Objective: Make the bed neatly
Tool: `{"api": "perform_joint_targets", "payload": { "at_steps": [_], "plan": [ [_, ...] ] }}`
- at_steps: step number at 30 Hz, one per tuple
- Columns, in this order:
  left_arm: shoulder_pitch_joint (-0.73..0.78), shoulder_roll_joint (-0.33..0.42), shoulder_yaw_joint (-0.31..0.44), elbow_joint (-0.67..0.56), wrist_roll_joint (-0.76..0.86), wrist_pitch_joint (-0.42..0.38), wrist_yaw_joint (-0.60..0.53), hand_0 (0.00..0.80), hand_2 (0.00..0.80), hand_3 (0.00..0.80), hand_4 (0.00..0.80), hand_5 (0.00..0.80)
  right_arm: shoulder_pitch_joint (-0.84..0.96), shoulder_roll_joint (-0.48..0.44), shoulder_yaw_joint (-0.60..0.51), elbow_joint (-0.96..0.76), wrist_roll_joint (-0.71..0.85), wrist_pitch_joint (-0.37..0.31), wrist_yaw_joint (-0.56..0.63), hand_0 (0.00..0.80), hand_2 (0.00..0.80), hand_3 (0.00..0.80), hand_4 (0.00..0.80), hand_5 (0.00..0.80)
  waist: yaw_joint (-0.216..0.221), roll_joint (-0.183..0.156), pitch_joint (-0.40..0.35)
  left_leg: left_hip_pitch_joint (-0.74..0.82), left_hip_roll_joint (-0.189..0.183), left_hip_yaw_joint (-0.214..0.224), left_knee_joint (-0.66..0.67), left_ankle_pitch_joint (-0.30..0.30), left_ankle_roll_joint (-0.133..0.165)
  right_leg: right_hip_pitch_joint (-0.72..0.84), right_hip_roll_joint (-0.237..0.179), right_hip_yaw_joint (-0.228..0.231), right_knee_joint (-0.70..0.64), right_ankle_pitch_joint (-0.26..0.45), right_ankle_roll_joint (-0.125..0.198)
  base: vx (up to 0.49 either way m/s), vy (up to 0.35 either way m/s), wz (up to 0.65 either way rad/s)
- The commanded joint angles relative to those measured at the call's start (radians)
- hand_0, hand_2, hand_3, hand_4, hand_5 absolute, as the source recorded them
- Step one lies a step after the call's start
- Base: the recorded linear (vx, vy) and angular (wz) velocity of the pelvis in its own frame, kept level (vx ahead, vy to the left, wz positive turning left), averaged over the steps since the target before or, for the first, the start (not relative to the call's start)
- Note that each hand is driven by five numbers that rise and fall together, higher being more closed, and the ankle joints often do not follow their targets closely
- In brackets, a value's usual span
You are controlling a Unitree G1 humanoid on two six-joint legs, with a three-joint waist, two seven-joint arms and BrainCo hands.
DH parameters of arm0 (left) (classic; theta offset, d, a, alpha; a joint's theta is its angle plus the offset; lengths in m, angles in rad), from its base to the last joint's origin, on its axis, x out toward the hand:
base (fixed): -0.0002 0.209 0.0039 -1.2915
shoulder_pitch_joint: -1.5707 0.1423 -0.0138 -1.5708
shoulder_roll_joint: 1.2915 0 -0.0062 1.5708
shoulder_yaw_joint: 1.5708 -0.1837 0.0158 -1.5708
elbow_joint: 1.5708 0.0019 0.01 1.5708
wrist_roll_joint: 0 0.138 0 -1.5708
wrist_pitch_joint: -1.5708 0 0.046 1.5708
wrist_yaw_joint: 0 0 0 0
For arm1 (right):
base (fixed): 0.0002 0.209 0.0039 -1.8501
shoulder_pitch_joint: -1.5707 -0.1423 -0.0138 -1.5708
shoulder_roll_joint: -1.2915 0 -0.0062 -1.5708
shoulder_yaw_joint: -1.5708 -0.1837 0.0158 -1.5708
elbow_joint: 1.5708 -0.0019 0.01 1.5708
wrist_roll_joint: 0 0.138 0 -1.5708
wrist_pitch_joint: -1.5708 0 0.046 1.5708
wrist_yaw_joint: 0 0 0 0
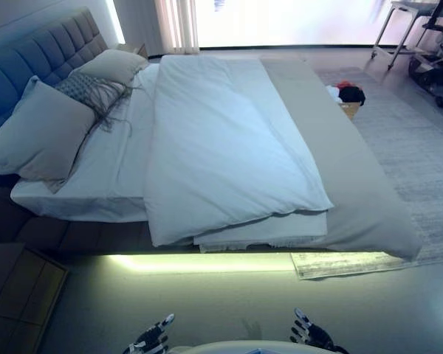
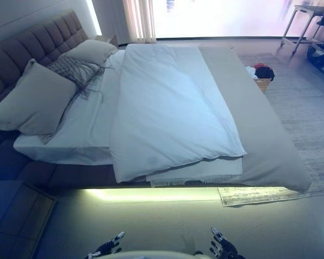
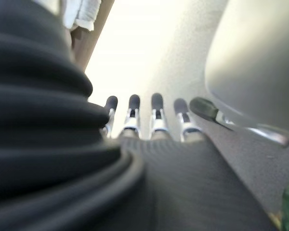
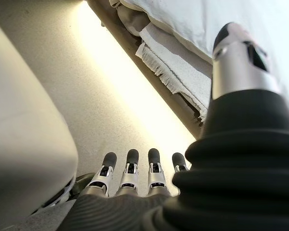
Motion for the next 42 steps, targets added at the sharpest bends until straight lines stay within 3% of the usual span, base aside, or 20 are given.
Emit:
{"api": "perform_joint_targets", "payload": {
  "at_steps": [1, 12, 23, 24, 26, 29, 32, 35, 36, 39, 42],
  "plan": [
    [-0.075, -0.008, -0.01, 0.044, 0.033, 0.009, 0.025, 0.0, 0.0, 0.0, 0.0, 0.0, -0.095, 0.006, 0.024, 0.049, -0.022, 0.01, 0.005, 0.0, 0.0, 0.0, 0.0, 0.0, -0.015, -0.039, 0.016, -0.021, -0.101, 0.012, -0.002, -0.046, 0.073, 0.076, 0.017, 0.0, 0.011, -0.092, 0.031, 0.0, 0.0, 0.0],
    [-0.064, -0.011, -0.026, 0.071, 0.094, 0.067, 0.021, 0.0, 0.0, 0.0, 0.0, 0.0, -0.102, 0.021, 0.056, 0.053, -0.034, 0.038, -0.007, 0.0, 0.0, 0.0, 0.0, 0.0, -0.015, -0.049, 0.014, -0.011, -0.099, 0.013, -0.002, -0.044, 0.074, 0.083, 0.028, 0.007, 0.026, -0.101, 0.025, 0.0, -0.003, 0.0],
    [-0.077, -0.011, -0.024, 0.081, 0.103, 0.062, 0.046, 0.0, 0.0, 0.0, 0.0, 0.0, -0.12, 0.033, 0.068, 0.06, -0.015, 0.043, -0.019, 0.0, 0.0, 0.0, 0.0, 0.0, -0.02, -0.041, 0.027, 0.012, -0.096, 0.001, 0.008, -0.035, 0.071, 0.083, 0.044, 0.035, 0.034, -0.111, 0.005, 0.025, -0.066, -0.01],
    [-0.077, -0.012, -0.018, 0.078, 0.099, 0.056, 0.045, 0.0, 0.0, 0.0, 0.0, 0.0, -0.121, 0.031, 0.067, 0.057, -0.019, 0.047, -0.025, 0.0, 0.0, 0.0, 0.0, 0.0, -0.022, -0.043, 0.032, 0.0, -0.095, 0.007, 0.043, -0.042, 0.067, 0.08, 0.044, 0.038, 0.041, -0.113, -0.001, 0.031, -0.068, -0.03],
    [-0.086, -0.018, -0.008, 0.07, 0.095, 0.042, 0.036, 0.0, 0.0, 0.0, 0.0, 0.0, -0.133, 0.017, 0.063, 0.053, -0.026, 0.043, -0.034, 0.0, 0.0, 0.0, 0.0, 0.0, -0.023, -0.06, 0.062, -0.095, -0.093, 0.033, 0.25, -0.069, 0.054, 0.06, 0.025, 0.036, 0.069, -0.11, -0.017, -0.031, -0.042, -0.04],
    [-0.108, -0.029, -0.003, 0.063, 0.049, 0.031, 0.029, 0.0, 0.0, 0.0, 0.0, 0.0, -0.159, -0.013, 0.056, 0.04, -0.021, 0.038, -0.062, 0.0, 0.0, 0.0, 0.0, 0.0, -0.008, -0.048, 0.128, -0.296, -0.067, 0.007, 0.463, 0.075, 0.012, 0.044, 0.028, 0.037, 0.111, -0.116, -0.044, -0.027, 0.019, -0.12],
    [-0.096, -0.022, 0.017, 0.078, 0.035, 0.043, 0.038, 0.0, 0.0, 0.0, 0.0, 0.0, -0.174, -0.038, 0.041, 0.048, -0.038, 0.046, -0.061, 0.0, 0.0, 0.0, 0.0, 0.0, 0.001, -0.018, 0.163, -0.305, -0.028, 0.017, 0.276, 0.158, -0.01, 0.067, 0.049, 0.061, 0.12, -0.142, -0.04, 0.272, 0.148, -0.37],
    [-0.069, -0.015, 0.037, 0.095, 0.009, 0.054, 0.055, 0.0, 0.0, 0.0, 0.0, 0.0, -0.157, -0.045, 0.041, 0.05, -0.068, 0.051, -0.053, 0.0, 0.0, 0.0, 0.0, 0.0, 0.03, -0.01, 0.173, -0.332, 0.003, -0.013, 0.014, 0.226, -0.022, 0.136, 0.06, 0.098, 0.098, -0.176, -0.031, 0.452, 0.164, -0.57],
    [-0.065, -0.015, 0.043, 0.098, -0.002, 0.054, 0.054, 0.0, 0.0, 0.0, 0.0, 0.0, -0.152, -0.047, 0.04, 0.051, -0.062, 0.052, -0.05, 0.0, 0.0, 0.0, 0.0, 0.0, 0.035, -0.012, 0.176, -0.359, 0.013, -0.015, -0.002, 0.22, -0.026, 0.148, 0.056, 0.099, 0.098, -0.186, -0.03, 0.431, 0.183, -0.66],
    [-0.054, -0.026, 0.074, 0.107, -0.032, 0.039, 0.041, 0.0, 0.0, 0.0, 0.0, 0.0, -0.128, -0.051, 0.021, 0.056, -0.075, 0.051, -0.036, 0.0, 0.0, 0.0, 0.0, 0.0, 0.043, -0.007, 0.174, -0.397, 0.045, 0.032, -0.002, 0.212, -0.036, 0.195, 0.031, 0.08, 0.109, -0.235, -0.017, 0.406, 0.246, -0.23],
    [-0.039, -0.025, 0.098, 0.113, 0.006, 0.04, 0.049, 0.0, 0.0, 0.0, 0.0, 0.0, -0.125, -0.029, 0.021, 0.077, -0.099, 0.039, -0.049, 0.0, 0.0, 0.0, 0.0, 0.0, 0.06, -0.012, 0.147, -0.385, 0.048, 0.062, -0.002, 0.178, -0.017, 0.244, -0.027, 0.068, 0.141, -0.275, 0.026, 0.534, 0.397, 0.16]
  ]
}}
